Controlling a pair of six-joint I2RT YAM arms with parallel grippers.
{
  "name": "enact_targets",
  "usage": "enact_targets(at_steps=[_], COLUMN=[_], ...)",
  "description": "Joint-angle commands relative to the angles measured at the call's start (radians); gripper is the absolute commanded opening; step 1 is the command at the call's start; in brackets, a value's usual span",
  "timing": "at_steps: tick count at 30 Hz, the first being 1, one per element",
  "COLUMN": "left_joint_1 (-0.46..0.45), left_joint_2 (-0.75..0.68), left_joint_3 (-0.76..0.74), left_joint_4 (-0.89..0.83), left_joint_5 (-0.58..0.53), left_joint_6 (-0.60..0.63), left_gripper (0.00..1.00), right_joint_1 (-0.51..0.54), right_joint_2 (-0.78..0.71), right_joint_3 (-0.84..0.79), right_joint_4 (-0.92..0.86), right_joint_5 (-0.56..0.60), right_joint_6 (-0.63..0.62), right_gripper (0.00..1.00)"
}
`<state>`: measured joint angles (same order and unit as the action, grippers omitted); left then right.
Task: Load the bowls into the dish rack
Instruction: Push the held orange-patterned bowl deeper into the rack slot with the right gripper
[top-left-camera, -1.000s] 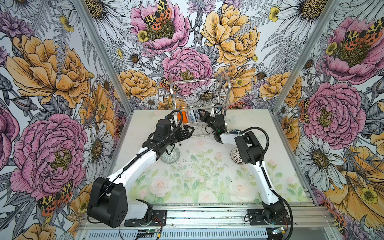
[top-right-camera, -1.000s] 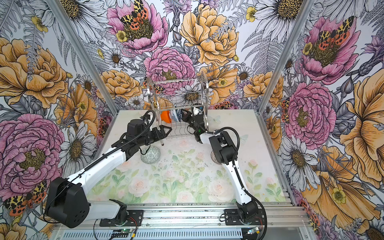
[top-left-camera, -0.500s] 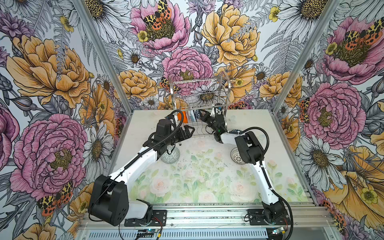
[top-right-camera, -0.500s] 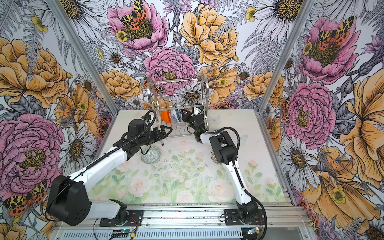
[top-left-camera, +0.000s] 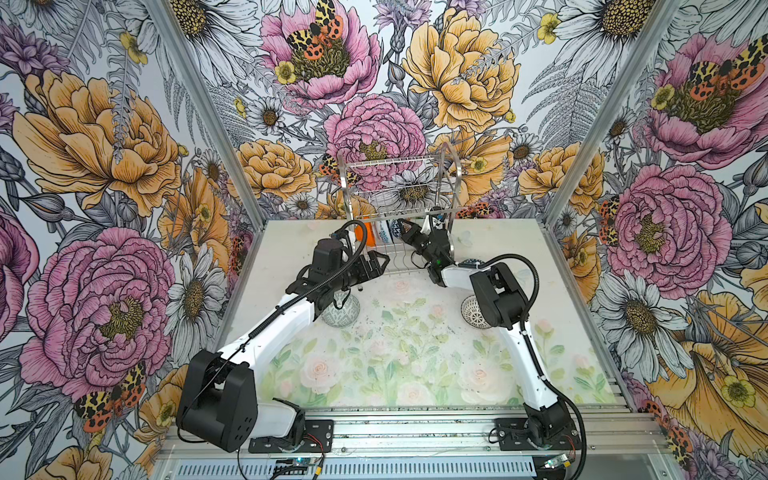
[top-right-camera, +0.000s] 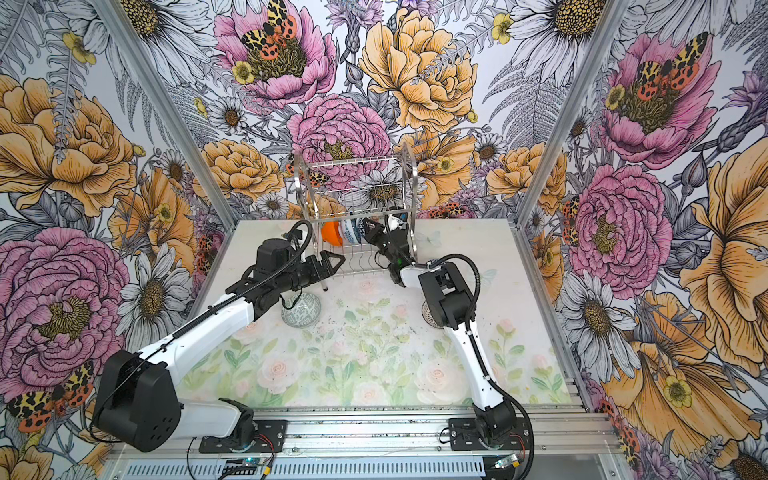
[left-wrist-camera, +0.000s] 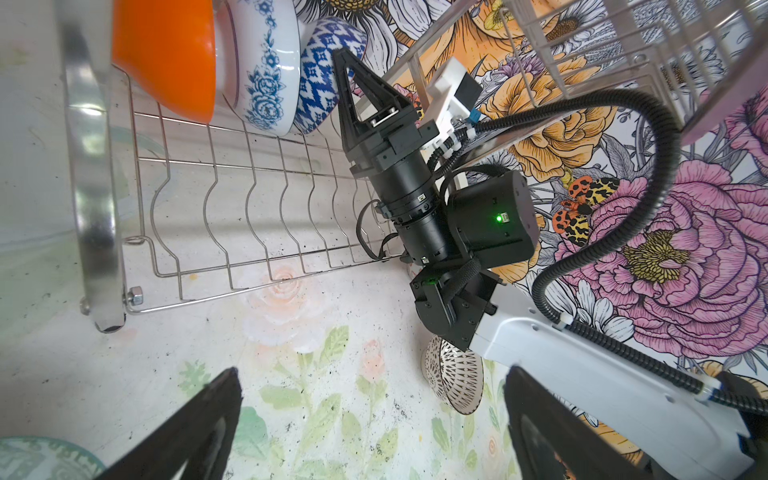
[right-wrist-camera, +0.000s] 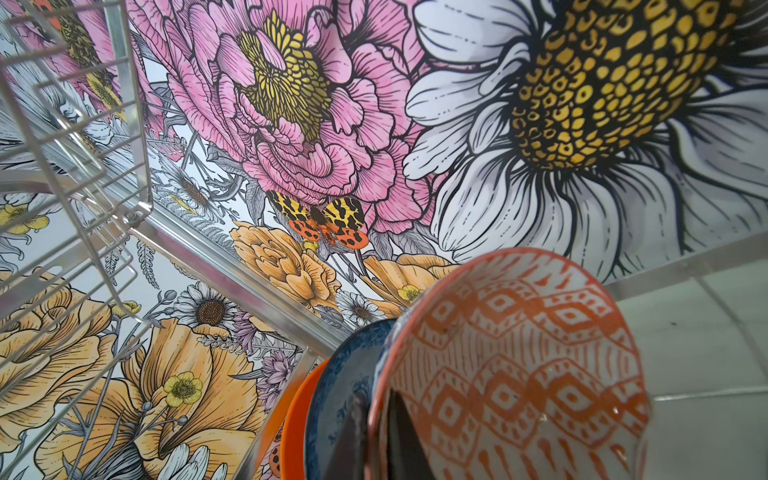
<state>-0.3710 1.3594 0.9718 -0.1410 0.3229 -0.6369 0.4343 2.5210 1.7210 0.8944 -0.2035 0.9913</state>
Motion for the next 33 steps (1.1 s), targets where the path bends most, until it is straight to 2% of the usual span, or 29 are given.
enact_targets(at_steps=[1,33], left_joint_1=[-0.006,-0.006], left_joint_2=[-0.016,-0.011], left_joint_3=[-0.009,-0.005], left_joint_4=[0.010,0.000], left_joint_5=[0.008,0.002], left_joint_6=[0.009,0.011], left_gripper=[0.99,0.99], right_joint_1=[0.000,-0.007], right_joint_2=[0.020,-0.083], right_joint_3=[-0.073,-0.173], right_joint_4=[-0.098,-0.141], right_joint_5=[0.022,0.061], right_joint_6=[-0.036,-0.139], right_gripper=[0.14,0.20])
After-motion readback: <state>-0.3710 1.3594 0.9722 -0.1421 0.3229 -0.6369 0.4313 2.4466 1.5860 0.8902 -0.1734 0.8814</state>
